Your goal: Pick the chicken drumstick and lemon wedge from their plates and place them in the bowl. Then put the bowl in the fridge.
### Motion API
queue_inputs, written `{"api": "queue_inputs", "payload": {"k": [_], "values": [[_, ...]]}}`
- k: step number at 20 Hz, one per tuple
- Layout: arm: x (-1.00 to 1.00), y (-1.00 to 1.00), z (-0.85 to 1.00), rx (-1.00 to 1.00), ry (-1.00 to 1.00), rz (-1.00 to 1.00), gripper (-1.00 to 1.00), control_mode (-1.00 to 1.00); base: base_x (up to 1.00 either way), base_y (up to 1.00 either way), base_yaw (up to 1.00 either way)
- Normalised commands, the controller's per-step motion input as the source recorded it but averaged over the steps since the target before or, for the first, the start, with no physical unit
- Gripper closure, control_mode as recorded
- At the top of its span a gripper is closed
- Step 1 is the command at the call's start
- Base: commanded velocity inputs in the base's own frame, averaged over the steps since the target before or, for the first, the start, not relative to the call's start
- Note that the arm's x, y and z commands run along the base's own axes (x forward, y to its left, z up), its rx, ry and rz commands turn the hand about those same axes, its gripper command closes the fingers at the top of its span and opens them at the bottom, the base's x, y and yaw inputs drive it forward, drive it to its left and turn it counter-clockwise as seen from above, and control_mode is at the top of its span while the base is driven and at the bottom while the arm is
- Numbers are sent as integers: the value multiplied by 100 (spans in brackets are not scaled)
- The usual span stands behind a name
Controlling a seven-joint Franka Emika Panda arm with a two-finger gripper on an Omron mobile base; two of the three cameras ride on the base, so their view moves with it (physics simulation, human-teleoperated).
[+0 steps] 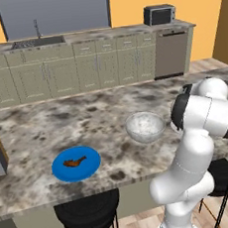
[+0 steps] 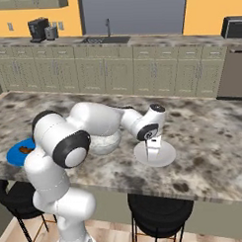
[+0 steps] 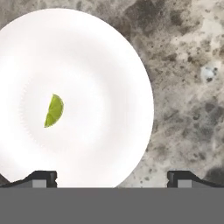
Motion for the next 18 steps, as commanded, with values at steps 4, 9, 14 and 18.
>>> {"api": "queue_inputs", "payload": {"k": [4, 9, 14, 18], "values": [[24, -7, -14, 1, 0, 0, -100, -100, 0, 0, 0], [22, -7, -17, 0, 0, -1, -100, -100, 0, 0, 0], [20, -6, -23, 0, 0, -2, -100, -100, 0, 0, 0], [19, -2, -21, 1, 0, -1, -100, -100, 0, 0, 0]]}}
